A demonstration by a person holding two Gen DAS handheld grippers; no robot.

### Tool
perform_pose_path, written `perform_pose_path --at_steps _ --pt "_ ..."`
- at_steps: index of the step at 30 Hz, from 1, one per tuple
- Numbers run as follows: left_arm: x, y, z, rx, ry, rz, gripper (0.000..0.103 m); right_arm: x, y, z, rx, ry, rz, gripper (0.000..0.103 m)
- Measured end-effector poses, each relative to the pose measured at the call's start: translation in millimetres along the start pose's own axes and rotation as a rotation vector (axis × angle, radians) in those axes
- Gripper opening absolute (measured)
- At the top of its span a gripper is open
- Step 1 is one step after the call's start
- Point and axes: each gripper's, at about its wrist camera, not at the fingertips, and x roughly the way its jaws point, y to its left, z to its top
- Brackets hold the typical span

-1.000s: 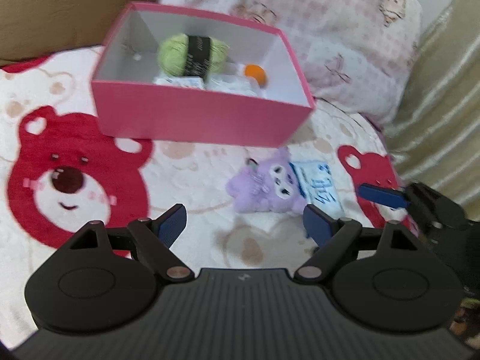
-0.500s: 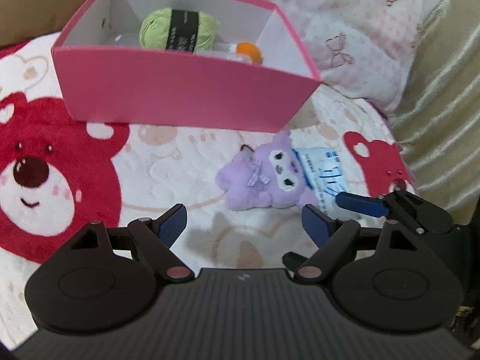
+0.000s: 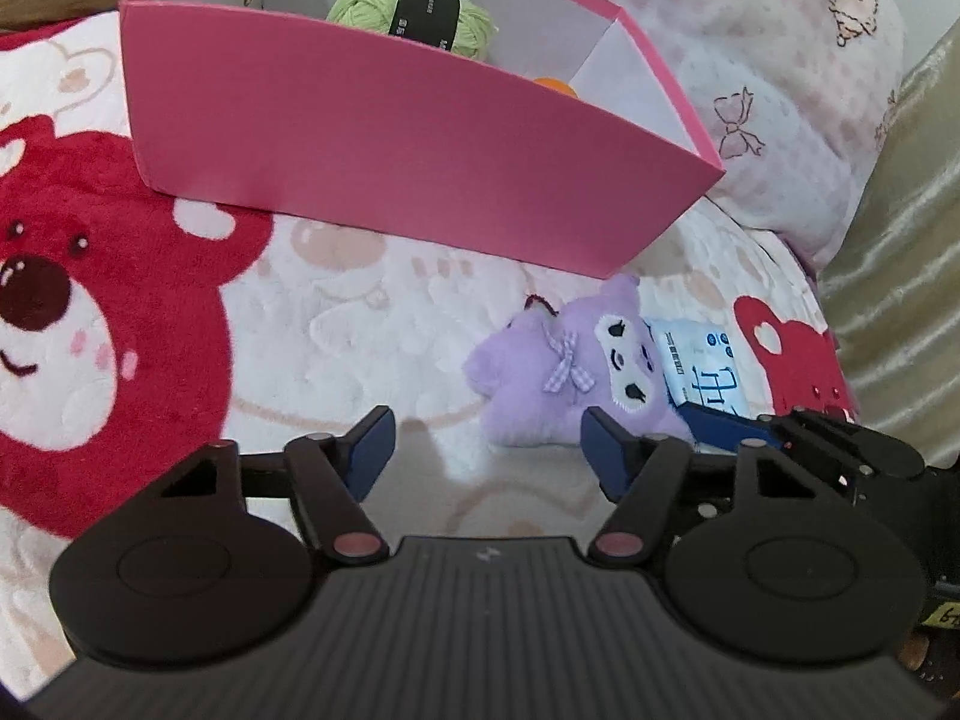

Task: Organize objects
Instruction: 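Move the open left gripper toward the purple plush toy, then close the left gripper on the purple plush toy's body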

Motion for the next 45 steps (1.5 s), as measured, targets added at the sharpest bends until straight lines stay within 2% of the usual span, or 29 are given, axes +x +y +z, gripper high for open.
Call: perform_pose_path --at_steps 3,5,8,12,13,18,22,28,35,40,45 --pt "7.7 0.3 -0.2 -0.021 0.025 -0.08 0.053 5.3 -2.5 3.2 0.001 0.016 -0.003 0.053" --pt "11.4 -1.4 -0.7 -0.024 0.031 -0.076 0.052 7.6 -4.4 5.4 -0.001 0.024 -0.009 0.049" --pt "14.0 -2.3 -0.3 -0.022 0.015 -0.055 0.049 8.7 -10.7 6.6 0.031 0.02 0.007 0.048" --pt "20.7 4.5 5.3 -0.078 0.008 -0.047 0.034 15.9 -19.9 6.9 0.079 0.037 0.019 0.047" --pt "22.7 6.5 6.8 -0.089 0.008 -0.046 0.033 18.0 -21.8 6.6 0.092 0.041 0.023 0.047" --pt "30.7 13.9 8.7 -0.168 0.0 -0.068 0.033 28.1 -28.9 9.6 0.143 0.044 0.055 0.052" --pt "41.9 15.7 8.0 -0.217 0.025 -0.092 0.033 36.1 -30.6 12.6 0.148 0.059 0.05 0.053" --pt "45.3 15.6 6.1 -0.227 0.017 -0.09 0.033 38.6 -9.7 12.4 0.003 0.062 -0.045 0.057" --pt "50.5 22.7 7.2 -0.279 0.022 -0.111 0.036 42.5 -16.1 17.2 -0.023 0.068 -0.028 0.06" --pt "52.1 17.5 7.9 -0.256 0.012 -0.098 0.034 47.7 -19.8 18.5 -0.027 0.068 -0.005 0.062" --pt "44.4 9.0 8.4 -0.223 -0.004 -0.111 0.03 48.2 -10.2 17.4 -0.084 0.063 -0.026 0.061"
